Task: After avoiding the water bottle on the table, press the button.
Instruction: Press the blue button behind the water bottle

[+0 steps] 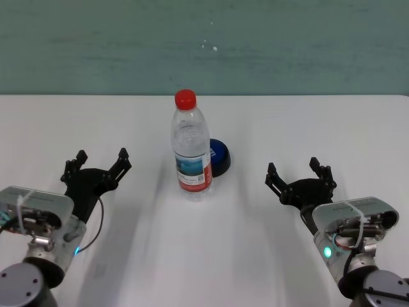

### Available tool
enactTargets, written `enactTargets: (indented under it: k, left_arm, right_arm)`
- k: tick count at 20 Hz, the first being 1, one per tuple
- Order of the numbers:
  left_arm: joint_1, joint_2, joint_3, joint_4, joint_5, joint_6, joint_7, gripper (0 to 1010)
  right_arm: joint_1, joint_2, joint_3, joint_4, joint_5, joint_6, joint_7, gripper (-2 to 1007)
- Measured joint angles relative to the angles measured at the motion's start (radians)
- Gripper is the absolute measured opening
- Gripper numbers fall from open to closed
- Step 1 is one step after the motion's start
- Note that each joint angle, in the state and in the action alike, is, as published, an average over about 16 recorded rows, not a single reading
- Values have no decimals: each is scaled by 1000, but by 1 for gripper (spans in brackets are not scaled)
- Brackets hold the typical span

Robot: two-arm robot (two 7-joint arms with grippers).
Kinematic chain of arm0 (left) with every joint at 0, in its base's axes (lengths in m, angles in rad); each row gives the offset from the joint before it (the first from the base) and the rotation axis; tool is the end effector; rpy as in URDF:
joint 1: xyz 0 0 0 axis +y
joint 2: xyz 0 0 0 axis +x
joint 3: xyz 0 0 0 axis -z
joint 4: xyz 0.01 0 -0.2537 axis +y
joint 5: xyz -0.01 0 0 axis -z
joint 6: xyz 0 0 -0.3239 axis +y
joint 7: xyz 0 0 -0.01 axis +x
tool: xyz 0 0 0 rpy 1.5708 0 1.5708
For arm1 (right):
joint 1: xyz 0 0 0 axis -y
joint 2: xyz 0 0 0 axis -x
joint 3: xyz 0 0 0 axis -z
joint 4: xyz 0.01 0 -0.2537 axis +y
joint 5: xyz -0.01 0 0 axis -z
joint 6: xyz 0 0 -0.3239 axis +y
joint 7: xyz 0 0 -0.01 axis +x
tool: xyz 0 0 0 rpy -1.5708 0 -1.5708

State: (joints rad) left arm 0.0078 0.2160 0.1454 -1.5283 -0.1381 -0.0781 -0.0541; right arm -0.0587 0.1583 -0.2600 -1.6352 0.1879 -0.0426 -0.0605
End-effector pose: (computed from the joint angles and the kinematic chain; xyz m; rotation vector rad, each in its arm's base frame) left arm 0.3374 0.0109 -0.2839 0.0568 -0.0580 1.3770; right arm 0.3169 0.0491 -0.2717 0.0397 0.0386 -1.3661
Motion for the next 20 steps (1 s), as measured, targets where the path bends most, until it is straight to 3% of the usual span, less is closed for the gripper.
enactTargets:
  k: [11, 20]
  left_arm:
    - [28, -5, -28, -30, -3, 15, -41, 1010]
    - [92, 4, -66, -105, -16, 34, -101, 1010]
  right_arm:
    - [0, 0, 0, 0, 0, 0, 0, 1004]
    - [0, 0, 0, 0, 0, 0, 0, 1004]
